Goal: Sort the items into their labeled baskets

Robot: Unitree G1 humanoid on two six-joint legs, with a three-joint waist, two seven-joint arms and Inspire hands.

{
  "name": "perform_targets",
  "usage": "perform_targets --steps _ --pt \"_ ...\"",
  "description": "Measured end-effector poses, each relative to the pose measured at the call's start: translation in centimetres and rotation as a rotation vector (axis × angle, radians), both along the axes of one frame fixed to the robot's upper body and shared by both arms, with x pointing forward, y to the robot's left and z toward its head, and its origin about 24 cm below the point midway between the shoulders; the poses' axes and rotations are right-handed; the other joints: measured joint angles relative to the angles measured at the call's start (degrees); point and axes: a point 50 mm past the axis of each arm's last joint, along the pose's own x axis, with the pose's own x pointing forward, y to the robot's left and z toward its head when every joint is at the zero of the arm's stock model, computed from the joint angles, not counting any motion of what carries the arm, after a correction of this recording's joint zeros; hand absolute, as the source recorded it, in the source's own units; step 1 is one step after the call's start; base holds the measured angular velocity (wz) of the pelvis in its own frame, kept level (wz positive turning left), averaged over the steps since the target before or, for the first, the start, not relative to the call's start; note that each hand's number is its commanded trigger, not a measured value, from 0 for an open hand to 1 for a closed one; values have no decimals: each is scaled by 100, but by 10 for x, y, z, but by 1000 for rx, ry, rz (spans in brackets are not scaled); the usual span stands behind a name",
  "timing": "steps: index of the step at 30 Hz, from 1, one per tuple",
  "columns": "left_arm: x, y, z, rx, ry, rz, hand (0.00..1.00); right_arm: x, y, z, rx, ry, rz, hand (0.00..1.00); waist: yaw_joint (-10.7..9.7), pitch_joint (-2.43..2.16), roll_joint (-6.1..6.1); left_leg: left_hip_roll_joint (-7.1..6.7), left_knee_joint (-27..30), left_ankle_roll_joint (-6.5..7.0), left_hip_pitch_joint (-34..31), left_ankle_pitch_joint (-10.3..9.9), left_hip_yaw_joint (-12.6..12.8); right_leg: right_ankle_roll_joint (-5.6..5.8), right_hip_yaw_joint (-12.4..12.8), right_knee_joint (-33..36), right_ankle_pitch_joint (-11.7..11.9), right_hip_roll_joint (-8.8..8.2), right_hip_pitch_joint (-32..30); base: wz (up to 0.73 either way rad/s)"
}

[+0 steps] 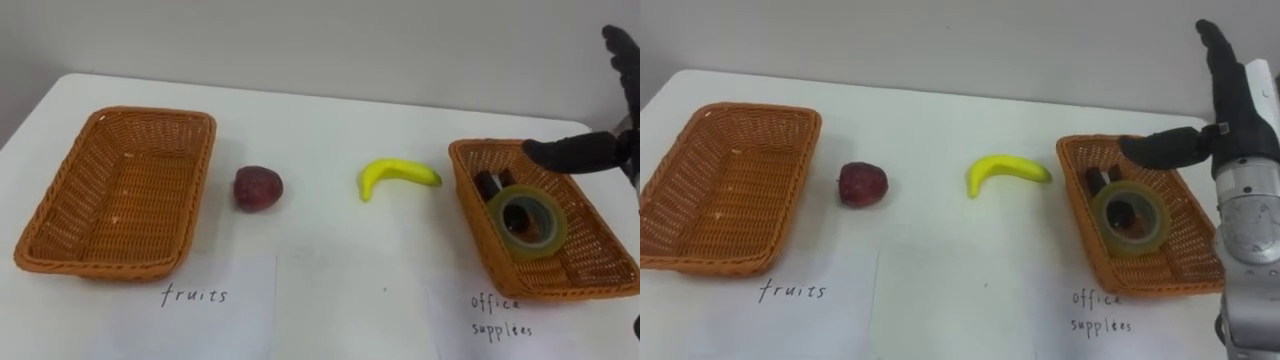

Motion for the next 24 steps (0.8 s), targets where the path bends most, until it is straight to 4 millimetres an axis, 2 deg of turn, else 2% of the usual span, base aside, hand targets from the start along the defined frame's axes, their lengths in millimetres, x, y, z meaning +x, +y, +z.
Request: perform_targets --steps 4,9,16,24 --pt "-6 1 0 18 14 7 0 1 0 1 -2 -10 -7 0 -12 -18 21 -12 38 -1 -65 1 -139 0 -96 -1 0 -7 -3 11" --pt "-6 1 1 23 14 8 0 6 2 9 -1 -38 2 0 -7 -19 34 -29 39 -11 -92 12 -244 0 -165 -6 0 -11 1 9" --pt "-7 1 1 23 17 9 0 7 4 11 -4 -45 10 0 1 -37 -4 -81 56 -12 -164 27 -441 0 -318 -11 0 -27 12 14" --pt "-8 1 0 22 19 10 0 9 9 8 21 -25 49 0 136 -30 -44 -83 84 -12 -164 28 -492 1 -343 -23 0 -34 52 4"
